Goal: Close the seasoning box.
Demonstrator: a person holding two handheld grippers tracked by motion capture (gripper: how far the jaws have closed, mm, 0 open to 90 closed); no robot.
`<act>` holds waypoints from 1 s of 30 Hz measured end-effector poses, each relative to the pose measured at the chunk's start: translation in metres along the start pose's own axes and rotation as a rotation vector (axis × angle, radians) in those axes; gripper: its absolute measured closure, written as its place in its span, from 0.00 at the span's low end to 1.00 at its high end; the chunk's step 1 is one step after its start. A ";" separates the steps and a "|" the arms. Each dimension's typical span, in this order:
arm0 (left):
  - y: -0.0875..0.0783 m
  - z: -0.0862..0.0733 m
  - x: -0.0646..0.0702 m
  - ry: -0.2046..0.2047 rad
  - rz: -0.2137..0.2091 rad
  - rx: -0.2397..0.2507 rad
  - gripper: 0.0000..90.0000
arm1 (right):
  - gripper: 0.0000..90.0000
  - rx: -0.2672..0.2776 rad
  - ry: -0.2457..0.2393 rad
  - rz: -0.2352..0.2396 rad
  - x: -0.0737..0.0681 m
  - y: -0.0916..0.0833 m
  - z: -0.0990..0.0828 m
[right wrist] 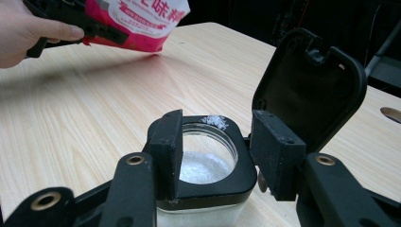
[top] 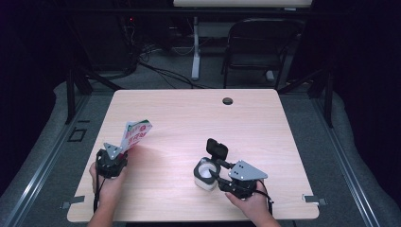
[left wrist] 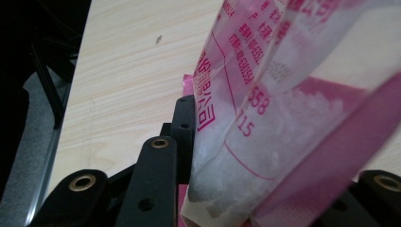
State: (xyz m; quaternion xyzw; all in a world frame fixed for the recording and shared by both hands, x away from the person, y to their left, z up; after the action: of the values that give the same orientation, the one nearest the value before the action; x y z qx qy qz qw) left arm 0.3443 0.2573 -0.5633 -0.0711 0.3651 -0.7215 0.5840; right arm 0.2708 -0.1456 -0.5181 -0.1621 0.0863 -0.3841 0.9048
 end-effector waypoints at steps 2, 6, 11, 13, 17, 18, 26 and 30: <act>0.003 0.000 0.003 0.023 0.005 -0.016 0.80 | 0.61 0.001 0.000 0.001 0.000 0.000 0.000; 0.006 0.000 0.007 0.056 0.001 -0.034 0.79 | 0.61 -0.001 0.001 -0.001 0.000 0.000 0.000; 0.008 -0.001 0.010 0.075 -0.013 -0.043 0.77 | 0.60 0.000 0.001 0.000 0.000 0.000 0.000; 0.008 -0.001 0.010 0.075 -0.022 -0.039 0.76 | 0.60 0.000 0.002 0.000 0.000 0.000 0.000; 0.008 0.000 0.013 0.076 -0.039 -0.034 0.74 | 0.60 -0.001 0.002 -0.002 0.000 0.000 0.000; 0.008 0.000 0.013 0.079 -0.043 -0.036 0.74 | 0.60 -0.001 0.003 0.000 0.000 0.000 0.000; 0.006 0.003 0.021 0.095 -0.085 -0.024 0.62 | 0.60 0.002 0.006 0.001 0.001 -0.001 0.000; 0.004 0.004 0.022 0.084 -0.102 -0.007 0.52 | 0.60 0.007 0.010 -0.002 0.002 -0.002 0.000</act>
State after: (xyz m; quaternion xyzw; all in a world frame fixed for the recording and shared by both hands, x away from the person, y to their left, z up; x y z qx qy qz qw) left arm 0.3422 0.2355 -0.5702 -0.0611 0.3880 -0.7513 0.5304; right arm 0.2709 -0.1478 -0.5171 -0.1573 0.0892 -0.3863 0.9045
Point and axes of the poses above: each handheld gripper's, and its own axes: y roughly forward along the jaws, z roughly out of its top, x roughly to its right, the point moved 1 cm from there along y, roughly forward along the jaws, and after that the axes turned 8 degrees about y, right-handed, at the moved point
